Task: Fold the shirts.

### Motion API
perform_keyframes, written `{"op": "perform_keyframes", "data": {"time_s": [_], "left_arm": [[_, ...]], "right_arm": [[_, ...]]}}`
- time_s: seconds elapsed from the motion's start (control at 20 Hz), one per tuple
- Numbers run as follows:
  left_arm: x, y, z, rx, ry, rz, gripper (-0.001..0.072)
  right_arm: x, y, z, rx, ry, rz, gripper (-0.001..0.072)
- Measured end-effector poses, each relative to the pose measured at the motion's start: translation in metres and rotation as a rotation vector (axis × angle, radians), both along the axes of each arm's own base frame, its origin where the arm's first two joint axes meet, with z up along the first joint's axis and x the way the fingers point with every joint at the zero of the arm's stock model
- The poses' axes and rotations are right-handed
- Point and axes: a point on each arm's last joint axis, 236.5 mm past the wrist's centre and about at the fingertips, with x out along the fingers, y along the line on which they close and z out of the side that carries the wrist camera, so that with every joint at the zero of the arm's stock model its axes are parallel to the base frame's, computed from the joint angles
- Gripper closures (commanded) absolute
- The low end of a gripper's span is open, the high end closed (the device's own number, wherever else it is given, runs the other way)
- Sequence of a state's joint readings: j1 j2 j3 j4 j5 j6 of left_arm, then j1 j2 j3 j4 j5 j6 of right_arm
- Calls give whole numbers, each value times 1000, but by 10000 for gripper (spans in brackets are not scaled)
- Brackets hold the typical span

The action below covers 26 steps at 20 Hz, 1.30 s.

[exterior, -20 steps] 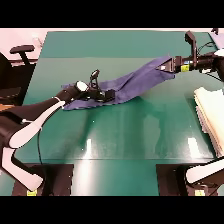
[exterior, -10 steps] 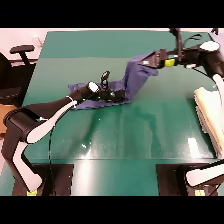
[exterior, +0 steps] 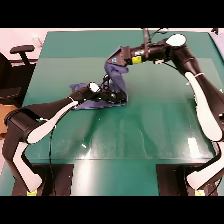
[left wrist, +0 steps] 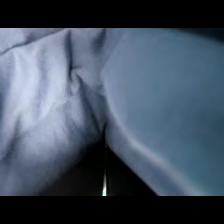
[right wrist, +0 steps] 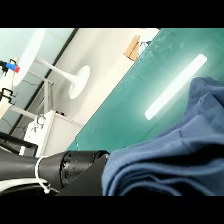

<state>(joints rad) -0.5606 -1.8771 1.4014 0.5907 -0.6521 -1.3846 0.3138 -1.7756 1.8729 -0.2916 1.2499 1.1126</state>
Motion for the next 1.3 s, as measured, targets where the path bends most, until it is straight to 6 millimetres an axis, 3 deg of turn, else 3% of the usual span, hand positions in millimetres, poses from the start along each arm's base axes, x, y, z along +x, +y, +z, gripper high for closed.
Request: {"op": "perform_keyframes", "data": {"time_s": [0.2, 0.4, 0.8, 1.0, 1.3], "left_arm": [[-3, 8, -1, 9, 19, -25, 685], [-3, 29, 10, 36, -7, -90, 686], [3, 66, 71, 28, -120, -180, 686], [21, 115, 87, 81, -160, -149, 687], [58, 223, 136, 127, -238, 30, 685]], "right_arm": [[4, 12, 0, 8, -4, 0, 694], [18, -1, 3, 19, 2, -39, 694], [48, -40, 1, 14, 1, -124, 694], [50, -43, 0, 12, 2, -129, 695], [35, 7, -1, 11, -22, -114, 694]]}}
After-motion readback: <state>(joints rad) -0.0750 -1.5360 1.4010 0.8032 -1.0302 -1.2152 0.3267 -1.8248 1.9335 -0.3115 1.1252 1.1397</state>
